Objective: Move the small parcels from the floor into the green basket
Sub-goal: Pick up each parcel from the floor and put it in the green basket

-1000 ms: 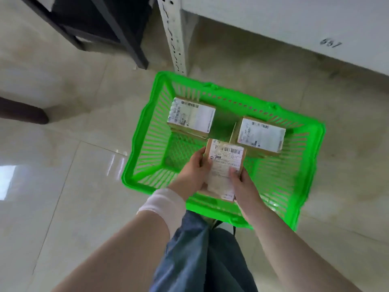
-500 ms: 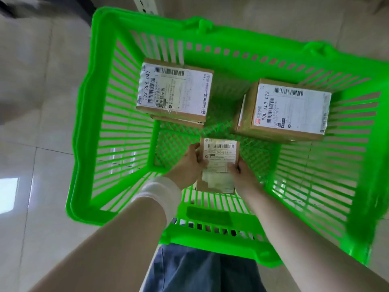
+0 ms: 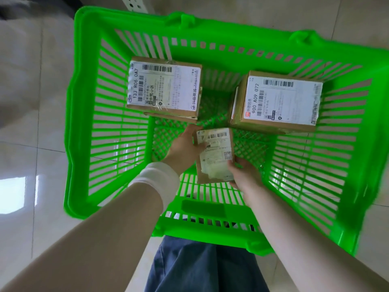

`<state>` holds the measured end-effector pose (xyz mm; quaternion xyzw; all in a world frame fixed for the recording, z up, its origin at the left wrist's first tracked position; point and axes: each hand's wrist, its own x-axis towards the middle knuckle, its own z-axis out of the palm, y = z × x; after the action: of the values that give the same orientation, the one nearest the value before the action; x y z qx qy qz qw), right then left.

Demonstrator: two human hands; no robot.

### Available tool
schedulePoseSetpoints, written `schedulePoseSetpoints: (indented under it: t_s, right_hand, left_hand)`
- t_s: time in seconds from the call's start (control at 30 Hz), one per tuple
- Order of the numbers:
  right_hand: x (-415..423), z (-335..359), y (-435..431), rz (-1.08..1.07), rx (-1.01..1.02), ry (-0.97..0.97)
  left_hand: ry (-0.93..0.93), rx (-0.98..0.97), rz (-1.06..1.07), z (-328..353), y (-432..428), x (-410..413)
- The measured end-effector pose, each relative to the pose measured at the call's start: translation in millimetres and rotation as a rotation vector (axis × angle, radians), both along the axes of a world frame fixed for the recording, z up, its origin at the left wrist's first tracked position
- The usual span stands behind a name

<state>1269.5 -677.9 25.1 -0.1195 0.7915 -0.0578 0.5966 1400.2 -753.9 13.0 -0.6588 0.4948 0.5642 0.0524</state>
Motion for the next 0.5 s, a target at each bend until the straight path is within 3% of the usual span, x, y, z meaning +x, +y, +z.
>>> schedulePoseSetpoints:
  t_s: [0.23, 0.33, 0.5]
  right_hand:
    - [-12, 12, -3, -0.068, -0.072, 0.085]
    - [-19, 16, -5, 0.014, -0.097, 0.156]
    - [-38, 23, -5, -0.027, -0.157, 0.301]
  left_hand:
    - [-0.021, 0.075, 0.105, 15, 15, 3]
    - [-0.030, 0.097, 0.087, 18, 22, 5]
    - [0.026, 0.266, 0.095, 22, 38, -5]
